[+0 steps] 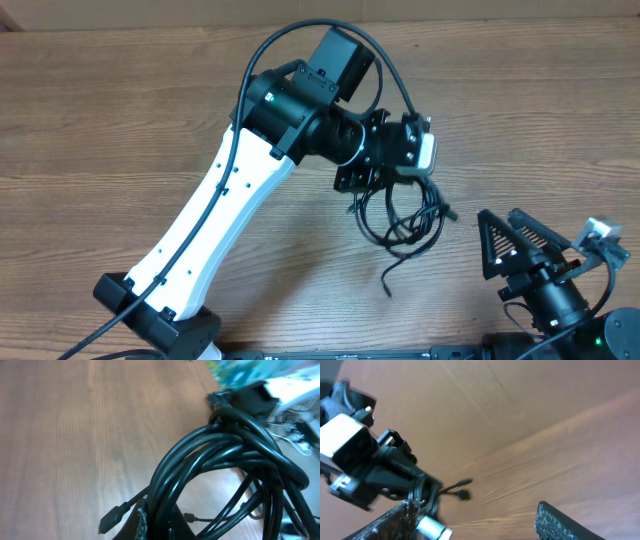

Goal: Untangle cables

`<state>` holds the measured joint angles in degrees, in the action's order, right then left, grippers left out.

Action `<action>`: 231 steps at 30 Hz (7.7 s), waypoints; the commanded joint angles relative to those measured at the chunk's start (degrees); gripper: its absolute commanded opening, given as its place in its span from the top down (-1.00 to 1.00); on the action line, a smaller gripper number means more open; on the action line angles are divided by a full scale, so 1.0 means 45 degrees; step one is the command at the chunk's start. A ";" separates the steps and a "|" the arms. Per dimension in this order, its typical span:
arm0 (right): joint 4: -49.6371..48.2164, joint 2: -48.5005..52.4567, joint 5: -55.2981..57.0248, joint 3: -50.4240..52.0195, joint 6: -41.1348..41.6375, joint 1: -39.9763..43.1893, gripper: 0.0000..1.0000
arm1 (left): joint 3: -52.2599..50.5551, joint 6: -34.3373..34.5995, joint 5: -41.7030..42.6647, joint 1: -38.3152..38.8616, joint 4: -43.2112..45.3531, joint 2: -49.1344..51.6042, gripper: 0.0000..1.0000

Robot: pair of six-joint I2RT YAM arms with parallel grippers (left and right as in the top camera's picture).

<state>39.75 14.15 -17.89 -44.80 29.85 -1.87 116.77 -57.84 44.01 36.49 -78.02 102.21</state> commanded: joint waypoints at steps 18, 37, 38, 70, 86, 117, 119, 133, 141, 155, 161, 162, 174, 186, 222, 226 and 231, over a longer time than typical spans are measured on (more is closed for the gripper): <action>-0.0525 -0.0005 -0.6479 -0.0301 -0.8378 0.0015 -0.33 | 0.0267 -0.3541 0.5202 -0.1831 -0.2657 -0.0243 0.92; -0.1579 -0.0005 -0.9146 -0.0301 -1.0763 0.0015 -0.32 | 0.0243 -0.5819 0.4556 -0.0602 -0.4177 -0.0238 0.92; -0.1583 -0.0005 -0.9374 -0.0301 -1.0802 0.0015 -0.32 | 0.0243 -0.5824 0.4561 -0.0602 -0.4177 -0.0238 0.92; -0.1593 -0.0005 -1.0681 -0.0301 -1.1030 0.0015 0.93 | 0.0238 -0.6766 0.4896 0.0325 -0.3827 -0.0189 0.92; -0.1389 -0.0005 -1.1094 -0.0296 -1.0972 0.0015 0.93 | 0.0219 -0.2919 0.5484 0.0423 -0.1001 0.0447 0.92; 0.1001 0.0005 -0.6013 -0.0296 -0.6314 0.0015 0.93 | 0.0219 0.2968 0.0690 0.2331 0.3201 0.0447 0.92; 0.0884 0.0005 -0.5605 -0.0296 -0.5158 0.0015 0.93 | 0.0219 0.3201 -0.0374 0.2399 0.3283 0.0447 0.92; -0.0039 0.0019 -0.4357 -0.0296 -0.2773 0.0015 0.93 | 0.0219 0.3628 -0.2574 0.3104 0.3342 0.0447 0.92; 0.0010 0.0136 -0.3361 -0.0282 -0.2195 0.0015 0.93 | 0.0219 0.3628 -0.2521 0.3177 0.3337 0.0447 0.92; 0.1554 0.1661 -0.2123 -0.0277 -0.2195 0.0015 0.93 | 0.0219 0.3648 -0.2589 0.3347 0.3400 0.0447 0.91; 0.2302 0.2589 -0.1452 -0.0277 -0.2195 0.0015 0.93 | 0.0219 0.4726 -0.3813 0.3322 0.4017 0.0447 0.91; 0.2312 0.2744 -0.1452 -0.0277 -0.2195 0.0015 0.93 | 0.0219 0.4789 -0.3847 0.3322 0.4075 0.0447 0.92; 0.1608 0.3706 -0.1452 -0.0277 -0.2195 0.0015 0.93 | 0.0219 0.5051 -0.4109 0.3327 0.3939 0.0447 0.92; 0.0223 0.4265 -0.1360 -0.0277 -0.2205 0.0015 0.93 | 0.0219 0.5047 -0.3594 0.3327 0.3434 0.0447 0.91; 0.0787 0.4969 -0.2317 -0.0277 -0.2205 0.0015 0.61 | 0.0219 1.1472 -0.7966 0.1190 0.4682 0.0447 0.92; 0.0549 0.4969 -0.1540 -0.0277 -0.2205 0.0015 0.26 | 0.0219 1.0967 -0.7776 0.1209 0.4435 0.0447 0.92; -0.0214 0.4969 -0.1462 -0.0282 -0.2200 0.0015 -0.28 | 0.0219 1.0909 -0.7771 0.1209 0.4216 0.0447 0.92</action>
<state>40.36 36.56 -25.58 -46.17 20.05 -1.91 116.75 -7.73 7.92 41.63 -59.09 105.21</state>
